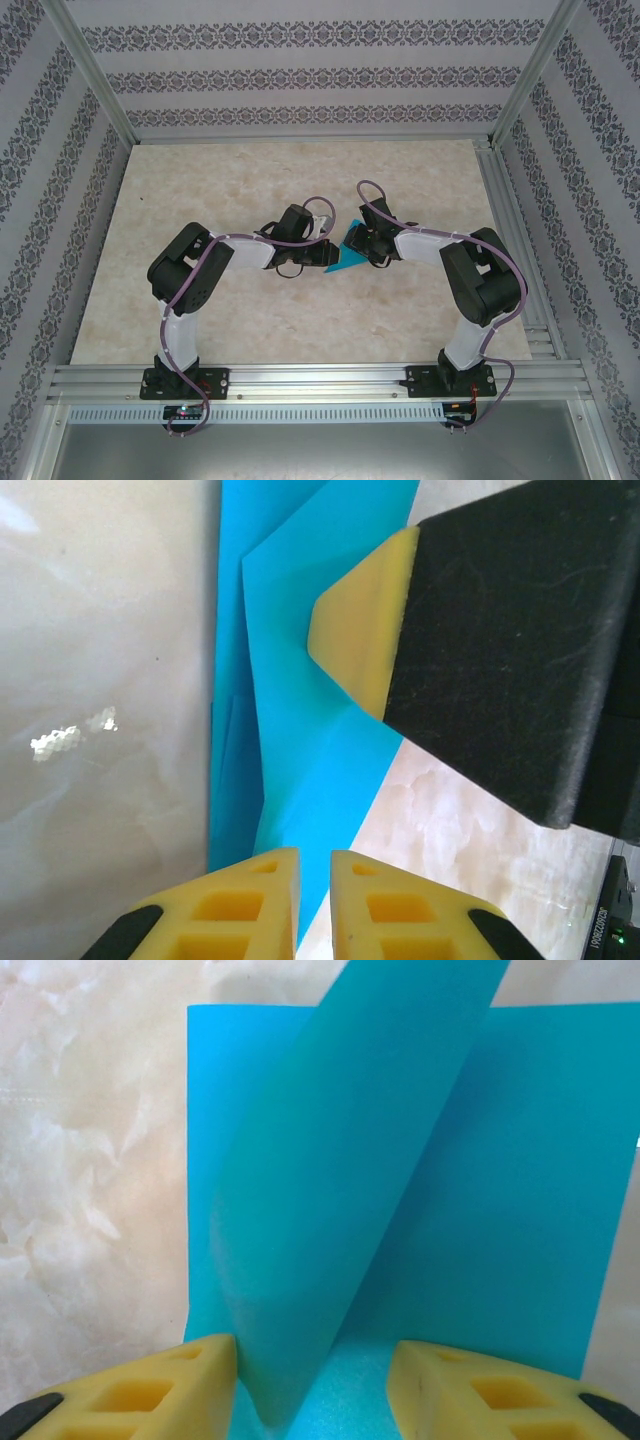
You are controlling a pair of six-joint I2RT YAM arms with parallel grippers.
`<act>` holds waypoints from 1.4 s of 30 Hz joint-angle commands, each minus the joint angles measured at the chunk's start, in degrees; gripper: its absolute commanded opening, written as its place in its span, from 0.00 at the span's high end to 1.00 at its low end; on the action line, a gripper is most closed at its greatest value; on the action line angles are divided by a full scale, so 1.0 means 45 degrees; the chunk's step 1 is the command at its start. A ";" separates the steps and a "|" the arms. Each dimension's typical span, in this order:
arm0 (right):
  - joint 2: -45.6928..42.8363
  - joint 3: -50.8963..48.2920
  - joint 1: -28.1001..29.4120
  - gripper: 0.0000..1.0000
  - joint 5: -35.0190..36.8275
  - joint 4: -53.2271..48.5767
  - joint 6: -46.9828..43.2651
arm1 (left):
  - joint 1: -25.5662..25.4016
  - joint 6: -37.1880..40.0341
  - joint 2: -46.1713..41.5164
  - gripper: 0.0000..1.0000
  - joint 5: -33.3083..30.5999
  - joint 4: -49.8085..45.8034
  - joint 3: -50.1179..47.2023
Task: Fold a paper plane with a square sheet of paper (pick it up from the middle)
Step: Fourth fold the wing at the center of the table.
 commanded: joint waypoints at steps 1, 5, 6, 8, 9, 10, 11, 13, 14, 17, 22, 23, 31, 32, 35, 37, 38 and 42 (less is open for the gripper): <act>0.2291 -0.1444 0.0010 0.52 0.1070 -0.2675 0.0177 | -0.0060 0.0217 0.0267 0.84 -0.0214 -0.0468 0.0280; 0.2340 -0.1435 0.0003 0.52 0.1064 -0.2656 0.0213 | -0.0060 0.0215 0.0336 0.84 -0.0170 -0.0587 0.0341; 0.2347 -0.1436 0.0005 0.52 0.1054 -0.2658 0.0210 | -0.0061 0.0222 0.0382 0.84 -0.0155 -0.0605 0.0369; 0.2366 -0.1427 0.0004 0.52 0.1057 -0.2634 0.0208 | -0.0062 0.0211 0.0414 0.85 -0.0132 -0.0644 0.0379; 0.2388 -0.1414 0.0009 0.52 0.1062 -0.2630 0.0208 | -0.0060 0.0221 0.0431 0.85 -0.0111 -0.0657 0.0380; 0.2389 -0.1418 0.0004 0.52 0.1045 -0.2636 0.0182 | -0.0060 0.0214 0.0450 0.85 -0.0112 -0.0669 0.0380; 0.2389 -0.1401 -0.0011 0.51 0.1015 -0.2600 0.0179 | -0.0060 0.0220 0.0453 0.85 -0.0097 -0.0723 0.0401; 0.2408 -0.1392 0.0004 0.50 0.0994 -0.2610 0.0167 | -0.0060 0.0225 0.0482 0.86 -0.0112 -0.0791 0.0400; 0.2427 -0.1381 0.0004 0.50 0.0993 -0.2607 0.0169 | -0.0060 0.0231 0.0493 0.86 -0.0112 -0.0832 0.0420; 0.2467 -0.1384 -0.0005 0.49 0.0993 -0.2604 0.0164 | -0.0061 0.0251 0.0497 0.86 -0.0113 -0.0909 0.0429; 0.2439 -0.1376 0.0004 0.49 0.0918 -0.2558 0.0187 | -0.0060 0.0284 0.0512 0.87 -0.0151 -0.1101 0.0460; 0.2366 -0.1362 0.0004 0.49 0.0828 -0.2543 0.0177 | -0.0060 0.0289 0.0511 0.87 -0.0169 -0.1158 0.0459; 0.0535 -0.0827 -0.0186 0.47 -0.0014 -0.2478 -0.0243 | -0.0060 0.0537 0.0589 0.88 -0.0405 -0.2064 0.0617; 0.0178 -0.0744 -0.0255 0.47 -0.0174 -0.2371 -0.0337 | -0.0060 0.0571 0.0602 0.88 -0.0442 -0.2187 0.0634; -0.0830 -0.0492 -0.0463 0.45 -0.0677 -0.2005 -0.0646 | -0.0060 0.0655 0.0701 0.88 -0.0463 -0.2503 0.0769; -0.1510 -0.0349 -0.0577 0.44 -0.1024 -0.1774 -0.0935 | -0.0065 0.0698 0.0789 0.88 -0.0415 -0.2657 0.0865; -0.1858 -0.0314 -0.0637 0.44 -0.1187 -0.1639 -0.1124 | -0.0076 0.0714 0.0819 0.89 -0.0388 -0.2671 0.0887; -0.2758 -0.0316 -0.0717 0.43 -0.1762 -0.1339 -0.1694 | -0.0080 0.0794 0.0863 0.88 -0.0327 -0.2812 0.1015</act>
